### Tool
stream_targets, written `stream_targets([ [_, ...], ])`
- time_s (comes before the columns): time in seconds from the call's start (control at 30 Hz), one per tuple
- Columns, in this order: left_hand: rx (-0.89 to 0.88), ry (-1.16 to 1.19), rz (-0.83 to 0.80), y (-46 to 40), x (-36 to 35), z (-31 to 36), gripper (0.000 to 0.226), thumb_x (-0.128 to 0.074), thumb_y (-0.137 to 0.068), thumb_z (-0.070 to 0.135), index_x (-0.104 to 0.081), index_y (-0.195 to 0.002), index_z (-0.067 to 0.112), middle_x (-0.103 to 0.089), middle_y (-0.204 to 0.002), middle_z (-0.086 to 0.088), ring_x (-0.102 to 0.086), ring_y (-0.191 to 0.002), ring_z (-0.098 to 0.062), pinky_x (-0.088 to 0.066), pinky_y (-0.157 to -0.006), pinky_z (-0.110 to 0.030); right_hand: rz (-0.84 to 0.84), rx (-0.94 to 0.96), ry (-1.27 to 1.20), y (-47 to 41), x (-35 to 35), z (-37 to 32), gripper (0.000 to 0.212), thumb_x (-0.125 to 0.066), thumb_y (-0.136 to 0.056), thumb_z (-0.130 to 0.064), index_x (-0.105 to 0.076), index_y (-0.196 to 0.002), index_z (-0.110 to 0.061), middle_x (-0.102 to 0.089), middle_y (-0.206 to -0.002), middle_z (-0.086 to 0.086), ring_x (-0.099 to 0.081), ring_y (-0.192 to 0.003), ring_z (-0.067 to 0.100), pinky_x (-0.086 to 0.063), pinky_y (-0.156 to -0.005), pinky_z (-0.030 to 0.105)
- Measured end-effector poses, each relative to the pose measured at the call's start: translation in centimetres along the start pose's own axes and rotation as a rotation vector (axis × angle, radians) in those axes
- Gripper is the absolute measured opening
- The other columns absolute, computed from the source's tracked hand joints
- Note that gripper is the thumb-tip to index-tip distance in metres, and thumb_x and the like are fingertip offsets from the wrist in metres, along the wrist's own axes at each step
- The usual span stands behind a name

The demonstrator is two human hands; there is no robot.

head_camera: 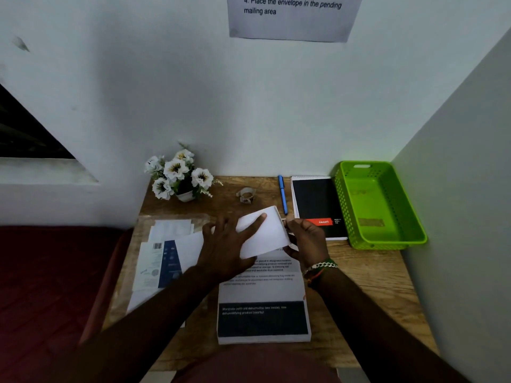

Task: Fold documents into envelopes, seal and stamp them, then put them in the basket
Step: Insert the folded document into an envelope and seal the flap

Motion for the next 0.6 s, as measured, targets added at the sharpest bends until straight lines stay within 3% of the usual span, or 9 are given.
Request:
stream_targets([
  [0.1,-0.008,0.007,0.009,-0.03,0.08,0.19,0.104,-0.058,-0.077,0.072,0.012,-0.152,0.055,-0.023,-0.154,-0.009,-0.026,-0.137,-0.035,-0.027,-0.105,-0.058,-0.029,0.000,0.019,-0.19,0.20,0.28,0.010,-0.070,-0.089,-0.017,-0.070,-0.097,-0.010,-0.071,-0.103,0.008,-0.062,-0.099,0.023,-0.055,-0.063,0.033],
  [0.23,-0.023,-0.004,0.011,0.05,-0.08,0.20,0.102,-0.056,-0.078,0.073,0.010,-0.152,0.056,-0.021,-0.153,-0.009,-0.022,-0.138,-0.035,-0.026,-0.107,-0.058,-0.047,-0.055,0.026,-0.55,0.23,0.66,0.016,-0.076,-0.084,-0.018,-0.071,-0.098,-0.014,-0.072,-0.106,0.010,-0.063,-0.102,0.029,-0.058,-0.070,0.039],
  [0.4,-0.024,-0.018,0.013,0.03,0.08,0.20,0.103,-0.056,-0.077,0.072,0.013,-0.152,0.056,-0.021,-0.153,-0.009,-0.021,-0.137,-0.034,-0.025,-0.108,-0.058,-0.061,-0.075,0.012,-0.42,0.26,0.51,0.019,-0.079,-0.082,-0.019,-0.072,-0.100,-0.016,-0.072,-0.107,0.008,-0.065,-0.103,0.028,-0.058,-0.068,0.037],
  [0.6,-0.023,-0.012,-0.023,0.01,-0.24,0.36,0.107,-0.056,-0.076,0.072,0.021,-0.149,0.056,-0.018,-0.155,-0.009,-0.020,-0.138,-0.036,-0.021,-0.109,-0.060,-0.076,0.006,0.122,-0.37,0.22,0.38,0.009,-0.080,-0.082,-0.016,-0.073,-0.087,-0.014,-0.072,-0.097,0.006,-0.065,-0.097,0.023,-0.058,-0.066,0.034],
])
Point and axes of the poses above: each hand's wrist, its own y-axis away from the middle knuckle, its own x-axis out of the back of the hand, z = x × y, the point moved 4 cm from there along -y, towards the middle knuckle
